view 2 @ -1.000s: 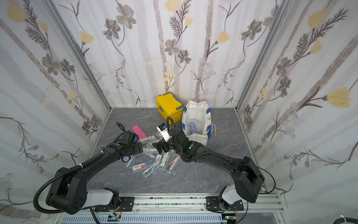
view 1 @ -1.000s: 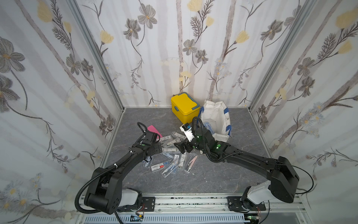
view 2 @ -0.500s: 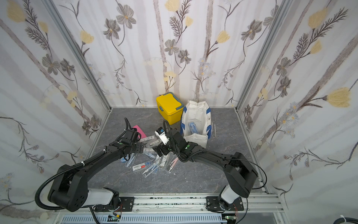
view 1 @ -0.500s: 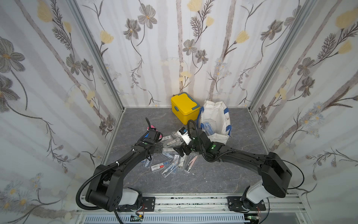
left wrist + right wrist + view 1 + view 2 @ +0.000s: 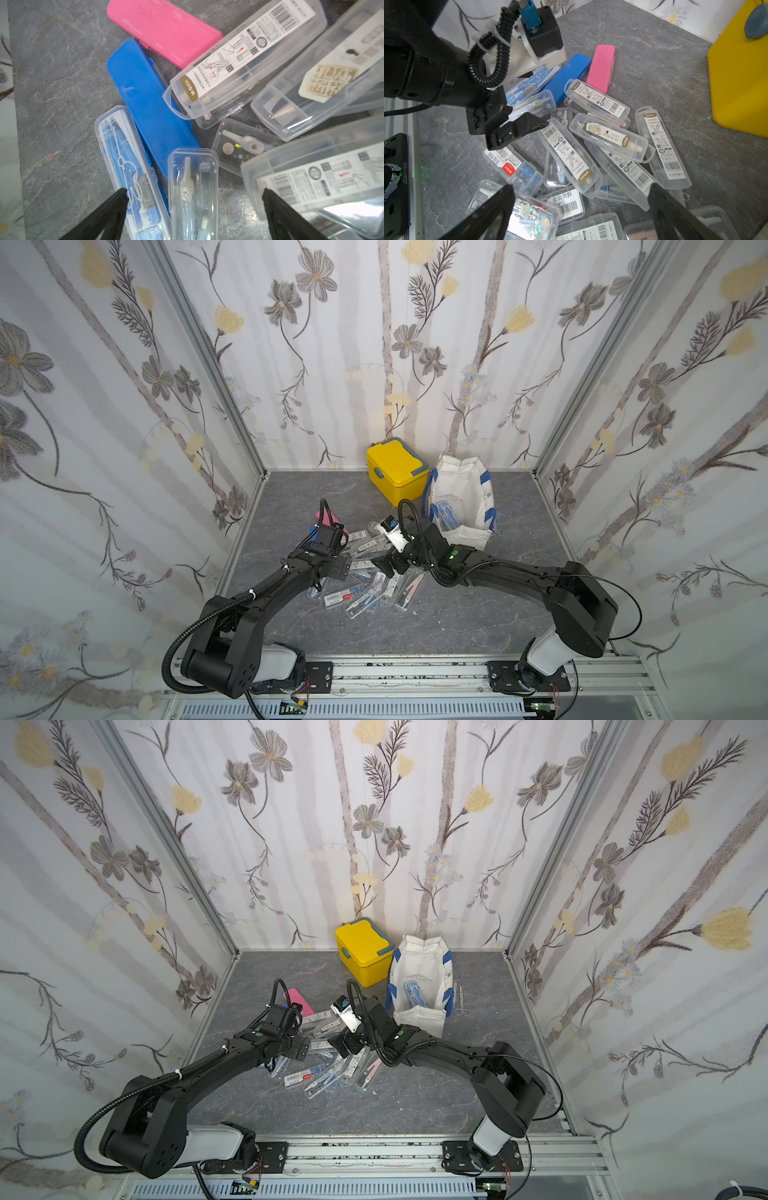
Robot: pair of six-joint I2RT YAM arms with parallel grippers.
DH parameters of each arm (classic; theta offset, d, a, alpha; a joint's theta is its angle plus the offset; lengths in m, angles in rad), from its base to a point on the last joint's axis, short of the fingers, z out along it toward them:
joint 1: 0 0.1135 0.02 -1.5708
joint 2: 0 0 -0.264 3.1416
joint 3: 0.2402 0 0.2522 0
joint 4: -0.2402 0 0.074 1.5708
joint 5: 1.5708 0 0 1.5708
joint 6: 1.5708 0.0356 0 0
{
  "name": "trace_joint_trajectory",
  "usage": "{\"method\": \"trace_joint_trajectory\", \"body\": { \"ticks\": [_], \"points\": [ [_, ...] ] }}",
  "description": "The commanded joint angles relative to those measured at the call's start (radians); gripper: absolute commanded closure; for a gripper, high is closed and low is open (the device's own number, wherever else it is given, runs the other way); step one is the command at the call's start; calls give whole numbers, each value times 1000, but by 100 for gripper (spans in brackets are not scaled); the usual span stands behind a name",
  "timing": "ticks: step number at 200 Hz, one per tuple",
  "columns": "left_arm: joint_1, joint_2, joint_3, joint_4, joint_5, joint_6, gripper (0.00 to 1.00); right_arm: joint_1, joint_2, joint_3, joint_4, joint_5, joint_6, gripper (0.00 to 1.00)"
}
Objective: Put the compass set into the canvas bag
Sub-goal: Pick up the compass set at the center of the board.
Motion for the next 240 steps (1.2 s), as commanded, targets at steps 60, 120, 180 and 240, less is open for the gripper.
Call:
{"method": "trace_joint_trajectory", "body": {
  "ticks": [60,120,180,240],
  "points": [
    [12,53,-8,-28,6,80,8,0,17,3,47,-4,-1,0],
    [24,6,16,-79,22,116,10,0,28,-4,55,-1,-10,0],
    [67,71,40,-52,41,96,17,0,26,-1,62,-1,-24,0],
    [78,181,93,-51,60,75,30,0,29,2,60,-1,-24,0]
  ]
}}
